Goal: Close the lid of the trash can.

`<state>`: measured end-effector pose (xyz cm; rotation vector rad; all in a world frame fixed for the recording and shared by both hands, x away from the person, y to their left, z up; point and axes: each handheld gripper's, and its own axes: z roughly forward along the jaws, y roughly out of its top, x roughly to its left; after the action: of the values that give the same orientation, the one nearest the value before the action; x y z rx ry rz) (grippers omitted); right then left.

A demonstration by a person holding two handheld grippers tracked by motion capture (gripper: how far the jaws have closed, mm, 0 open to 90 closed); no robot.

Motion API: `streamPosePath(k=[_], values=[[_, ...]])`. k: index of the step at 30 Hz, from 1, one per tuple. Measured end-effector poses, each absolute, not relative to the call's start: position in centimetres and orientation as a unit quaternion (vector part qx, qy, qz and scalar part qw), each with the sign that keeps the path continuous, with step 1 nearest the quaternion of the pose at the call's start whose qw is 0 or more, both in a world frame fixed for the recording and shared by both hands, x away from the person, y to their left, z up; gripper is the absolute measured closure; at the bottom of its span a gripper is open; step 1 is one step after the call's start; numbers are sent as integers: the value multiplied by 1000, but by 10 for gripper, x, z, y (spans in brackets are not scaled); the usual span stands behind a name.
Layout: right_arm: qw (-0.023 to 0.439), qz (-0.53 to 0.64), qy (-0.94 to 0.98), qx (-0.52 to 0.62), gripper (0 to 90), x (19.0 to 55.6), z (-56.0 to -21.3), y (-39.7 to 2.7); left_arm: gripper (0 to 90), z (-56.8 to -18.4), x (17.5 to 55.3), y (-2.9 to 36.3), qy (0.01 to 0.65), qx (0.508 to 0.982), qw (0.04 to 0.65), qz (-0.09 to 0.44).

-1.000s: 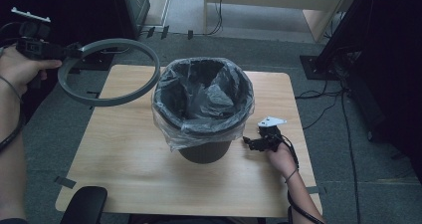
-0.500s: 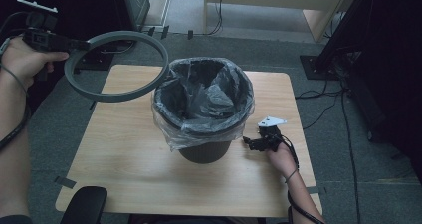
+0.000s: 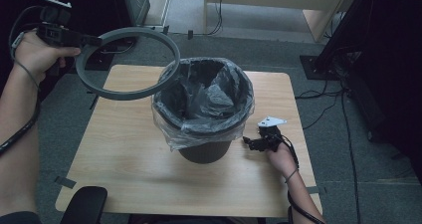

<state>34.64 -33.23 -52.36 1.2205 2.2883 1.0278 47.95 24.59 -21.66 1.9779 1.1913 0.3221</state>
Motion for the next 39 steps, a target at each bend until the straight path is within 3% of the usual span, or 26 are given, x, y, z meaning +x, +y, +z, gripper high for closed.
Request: streamPosePath(k=[39], values=[[175,363,809,429,131,346,-524,-332,787,-237,494,178,416,809,406,87]])
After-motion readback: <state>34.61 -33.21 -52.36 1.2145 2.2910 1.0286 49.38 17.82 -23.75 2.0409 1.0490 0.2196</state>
